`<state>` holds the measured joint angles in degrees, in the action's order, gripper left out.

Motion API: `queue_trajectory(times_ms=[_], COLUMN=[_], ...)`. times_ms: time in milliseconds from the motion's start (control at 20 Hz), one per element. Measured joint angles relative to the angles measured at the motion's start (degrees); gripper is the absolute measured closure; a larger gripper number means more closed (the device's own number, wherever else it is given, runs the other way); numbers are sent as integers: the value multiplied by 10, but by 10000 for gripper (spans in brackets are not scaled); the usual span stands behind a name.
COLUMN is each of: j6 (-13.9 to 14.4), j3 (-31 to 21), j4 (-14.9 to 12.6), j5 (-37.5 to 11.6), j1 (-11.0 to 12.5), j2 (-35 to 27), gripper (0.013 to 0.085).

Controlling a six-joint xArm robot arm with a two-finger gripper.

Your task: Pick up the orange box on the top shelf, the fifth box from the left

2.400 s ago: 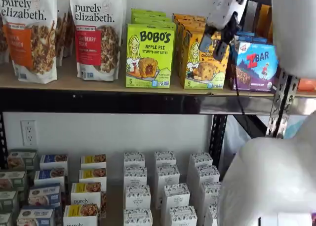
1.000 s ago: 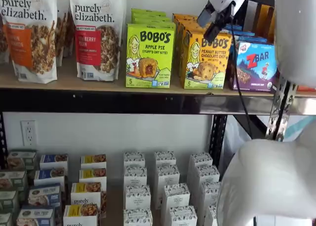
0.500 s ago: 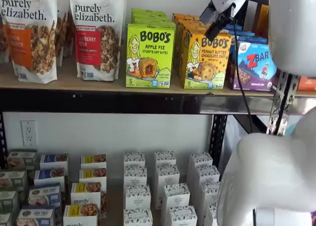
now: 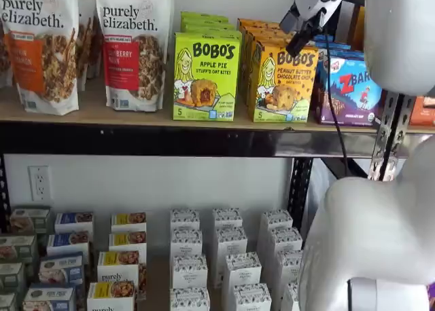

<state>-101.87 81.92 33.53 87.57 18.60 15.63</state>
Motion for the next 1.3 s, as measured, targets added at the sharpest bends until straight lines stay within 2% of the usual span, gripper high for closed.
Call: queue_trajectory(times_ms=[200, 500, 750, 1000, 1300], j6=[-3, 1, 9, 10, 10], j3=[14, 26, 60, 70, 68], j4=[-18, -52, -88, -101, -111], j5=[9, 13, 56, 69, 61], j1=[-3, -19, -30, -35, -39], j2=[-16, -34, -62, -73, -77], gripper=[130, 130, 130, 130, 130])
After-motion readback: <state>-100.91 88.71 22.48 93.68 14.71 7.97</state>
